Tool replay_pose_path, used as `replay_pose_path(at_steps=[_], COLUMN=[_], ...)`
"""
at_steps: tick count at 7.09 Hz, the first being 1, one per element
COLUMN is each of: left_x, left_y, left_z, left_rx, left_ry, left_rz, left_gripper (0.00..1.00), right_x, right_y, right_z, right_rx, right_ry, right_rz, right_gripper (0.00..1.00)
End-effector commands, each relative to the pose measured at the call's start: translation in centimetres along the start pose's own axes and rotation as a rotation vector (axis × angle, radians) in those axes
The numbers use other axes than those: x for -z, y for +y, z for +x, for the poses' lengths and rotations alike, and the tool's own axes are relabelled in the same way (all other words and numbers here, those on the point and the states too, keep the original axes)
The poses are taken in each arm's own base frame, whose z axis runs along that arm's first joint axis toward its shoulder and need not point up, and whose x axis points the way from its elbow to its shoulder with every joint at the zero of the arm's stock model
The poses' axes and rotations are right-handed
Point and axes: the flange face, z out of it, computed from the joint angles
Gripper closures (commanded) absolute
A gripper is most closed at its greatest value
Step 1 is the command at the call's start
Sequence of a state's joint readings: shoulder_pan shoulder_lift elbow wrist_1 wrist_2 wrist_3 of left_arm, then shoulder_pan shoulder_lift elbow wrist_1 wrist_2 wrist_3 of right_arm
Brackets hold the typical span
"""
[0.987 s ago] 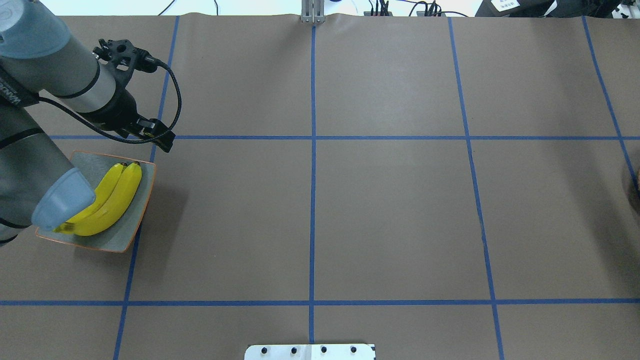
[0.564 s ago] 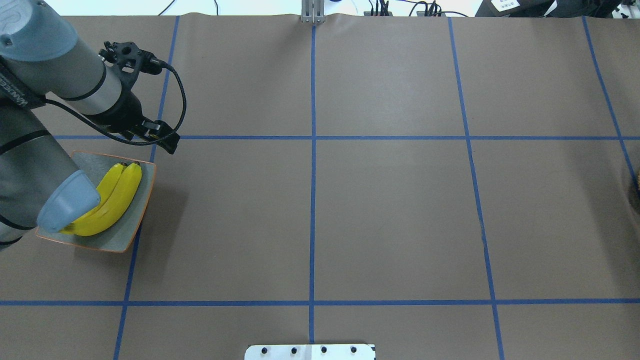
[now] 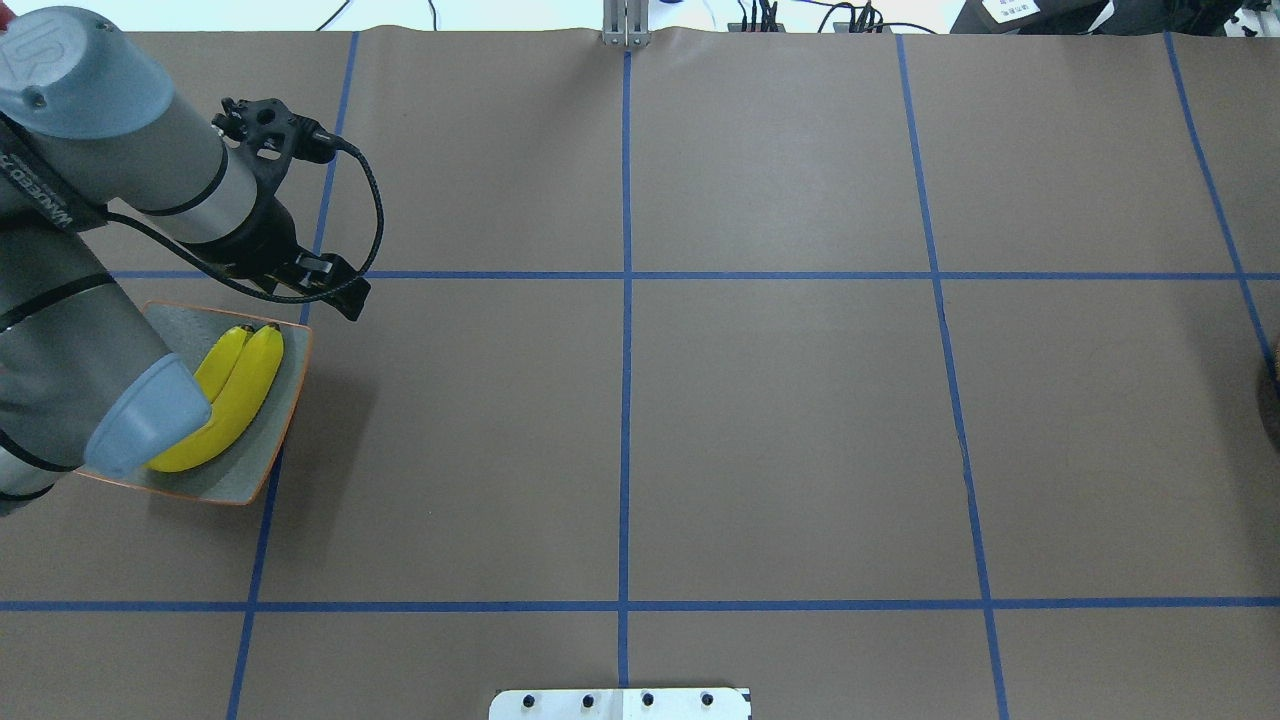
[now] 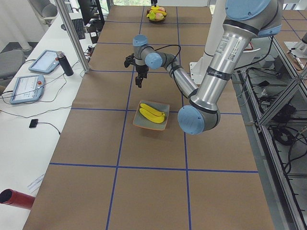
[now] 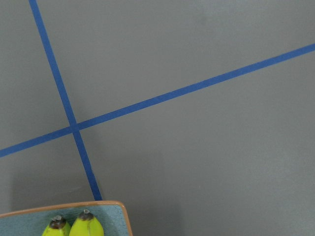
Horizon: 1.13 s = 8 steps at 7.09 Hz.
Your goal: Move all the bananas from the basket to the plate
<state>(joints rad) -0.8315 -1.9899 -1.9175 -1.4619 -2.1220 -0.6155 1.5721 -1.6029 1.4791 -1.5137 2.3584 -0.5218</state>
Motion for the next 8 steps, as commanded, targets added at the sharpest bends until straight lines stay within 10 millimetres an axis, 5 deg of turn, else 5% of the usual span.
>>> replay_pose_path(at_steps=[1,3,4,8], left_x=[-0.5,-0.7,-0.8,-1.3], left_y=[0.3,0.4,0.3,0.2], left_z=[0.6,0.8,0.9,0.8], left_rx=[-0.003,-0.006,-0.011,-0.019], left_ry=[0.003,-0.008,-0.005,0.002], left_rz=[-0.008,-0.004,-0.002,0.007], left_gripper=[0.00,0.00,0.00,0.00], right_x=[-1.2,-1.5,-3.1,-4.9], right_y=[-1.0,-3.1,-2.8,0.2], right_z=[2.3,2.9,4.3,4.7], right_rx=[0.138,0.236,0.275,0.352], right_ry=[-0.014,-0.016,-0.001,-0.042], right_rz=[-0.020,-0.038,-0.093,-0.108], right_gripper=[0.00,0.00,0.01,0.01])
